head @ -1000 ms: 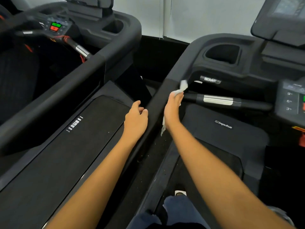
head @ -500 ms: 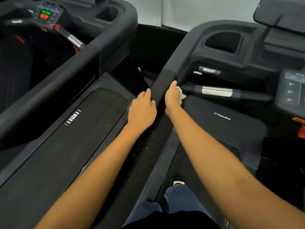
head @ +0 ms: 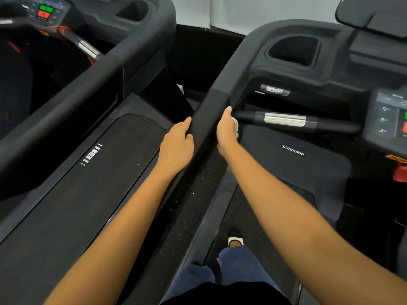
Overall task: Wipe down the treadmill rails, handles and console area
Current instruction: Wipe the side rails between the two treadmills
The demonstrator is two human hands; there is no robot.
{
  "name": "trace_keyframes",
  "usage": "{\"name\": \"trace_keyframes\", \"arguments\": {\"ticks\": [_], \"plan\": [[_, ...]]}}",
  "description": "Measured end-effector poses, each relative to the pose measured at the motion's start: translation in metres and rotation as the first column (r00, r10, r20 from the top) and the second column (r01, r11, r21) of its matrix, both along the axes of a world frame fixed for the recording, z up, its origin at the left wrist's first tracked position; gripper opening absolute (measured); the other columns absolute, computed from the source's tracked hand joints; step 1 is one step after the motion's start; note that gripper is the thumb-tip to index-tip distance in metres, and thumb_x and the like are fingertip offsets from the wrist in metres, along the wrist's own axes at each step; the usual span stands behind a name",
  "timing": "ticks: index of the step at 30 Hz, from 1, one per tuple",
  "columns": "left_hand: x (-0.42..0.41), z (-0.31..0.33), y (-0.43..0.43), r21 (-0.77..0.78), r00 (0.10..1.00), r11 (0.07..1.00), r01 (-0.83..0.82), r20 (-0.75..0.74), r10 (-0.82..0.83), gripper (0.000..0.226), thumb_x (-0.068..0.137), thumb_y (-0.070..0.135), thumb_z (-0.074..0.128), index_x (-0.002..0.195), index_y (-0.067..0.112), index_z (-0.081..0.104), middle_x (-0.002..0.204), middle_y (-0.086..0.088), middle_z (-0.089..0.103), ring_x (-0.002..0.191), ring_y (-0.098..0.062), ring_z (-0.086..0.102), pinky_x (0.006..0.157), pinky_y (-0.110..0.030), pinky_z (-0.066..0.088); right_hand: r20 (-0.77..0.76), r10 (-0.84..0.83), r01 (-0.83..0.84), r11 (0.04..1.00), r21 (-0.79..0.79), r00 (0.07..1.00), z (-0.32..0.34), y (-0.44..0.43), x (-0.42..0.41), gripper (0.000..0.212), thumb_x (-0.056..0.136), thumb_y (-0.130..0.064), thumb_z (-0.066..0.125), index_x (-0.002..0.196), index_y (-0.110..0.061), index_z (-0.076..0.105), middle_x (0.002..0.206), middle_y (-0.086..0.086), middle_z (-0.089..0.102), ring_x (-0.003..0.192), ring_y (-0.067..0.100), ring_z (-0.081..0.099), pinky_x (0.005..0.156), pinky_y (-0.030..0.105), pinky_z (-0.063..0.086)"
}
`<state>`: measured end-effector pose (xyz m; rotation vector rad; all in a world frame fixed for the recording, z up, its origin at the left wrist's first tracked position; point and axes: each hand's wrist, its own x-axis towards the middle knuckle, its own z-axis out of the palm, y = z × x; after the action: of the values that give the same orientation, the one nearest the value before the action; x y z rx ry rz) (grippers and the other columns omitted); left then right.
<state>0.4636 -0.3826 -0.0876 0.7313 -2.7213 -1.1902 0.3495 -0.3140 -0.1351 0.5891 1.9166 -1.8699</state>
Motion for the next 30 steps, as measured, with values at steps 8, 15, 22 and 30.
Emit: {"name": "trace_keyframes", "arguments": {"ticks": [8, 15, 22, 30], "plan": [[-0.001, 0.003, 0.008, -0.128, 1.000, 0.991, 0.027, -0.005, -0.028, 0.050, 0.100, 0.008, 0.036, 0.150, 0.014, 0.028, 0.150, -0.002, 0.039, 0.132, -0.022, 0.040, 0.100, -0.028, 0.033, -0.227, 0.201, -0.184, 0.978, 0.096, 0.953, -0.012, -0.001, 0.090, 0.043, 0.102, -0.041, 0.031, 0.104, -0.001, 0.048, 0.094, 0.008, 0.058, 0.085, 0.020, 0.054, 0.077, 0.035, 0.043], [-0.001, 0.003, 0.005, -0.109, 1.000, 0.994, 0.028, 0.012, -0.027, 0.051, 0.101, 0.009, 0.036, 0.151, 0.015, 0.027, 0.152, -0.001, 0.035, 0.135, -0.021, 0.037, 0.096, -0.022, 0.027, -0.264, 0.072, -0.009, 0.973, 0.231, 0.962, 0.018, -0.019, 0.001, 0.055, 0.102, -0.041, 0.031, 0.122, 0.008, 0.047, 0.124, 0.022, 0.056, 0.112, 0.032, 0.056, 0.096, 0.043, 0.046], [-0.004, 0.005, 0.002, 0.003, 1.000, 1.000, -0.008, 0.013, 0.008, 0.051, 0.100, 0.008, 0.036, 0.149, 0.020, 0.031, 0.150, 0.001, 0.039, 0.134, -0.017, 0.038, 0.096, -0.021, 0.027, -0.267, 0.260, -0.189, 0.945, 0.266, 0.928, 0.018, 0.004, 0.110, 0.039, 0.103, -0.035, 0.030, 0.086, -0.007, 0.051, 0.094, 0.012, 0.059, 0.086, 0.026, 0.056, 0.076, 0.041, 0.045], [0.003, 0.009, -0.003, 0.109, 1.000, 0.994, -0.016, 0.020, 0.014, 0.051, 0.099, 0.008, 0.035, 0.149, 0.022, 0.034, 0.152, 0.001, 0.036, 0.138, -0.016, 0.034, 0.114, -0.031, 0.028, -0.320, 0.223, -0.129, 0.948, 0.291, 0.921, 0.022, 0.015, 0.034, 0.027, 0.102, -0.023, 0.032, 0.079, -0.012, 0.039, 0.094, 0.010, 0.048, 0.094, 0.025, 0.049, 0.084, 0.036, 0.038]]}}
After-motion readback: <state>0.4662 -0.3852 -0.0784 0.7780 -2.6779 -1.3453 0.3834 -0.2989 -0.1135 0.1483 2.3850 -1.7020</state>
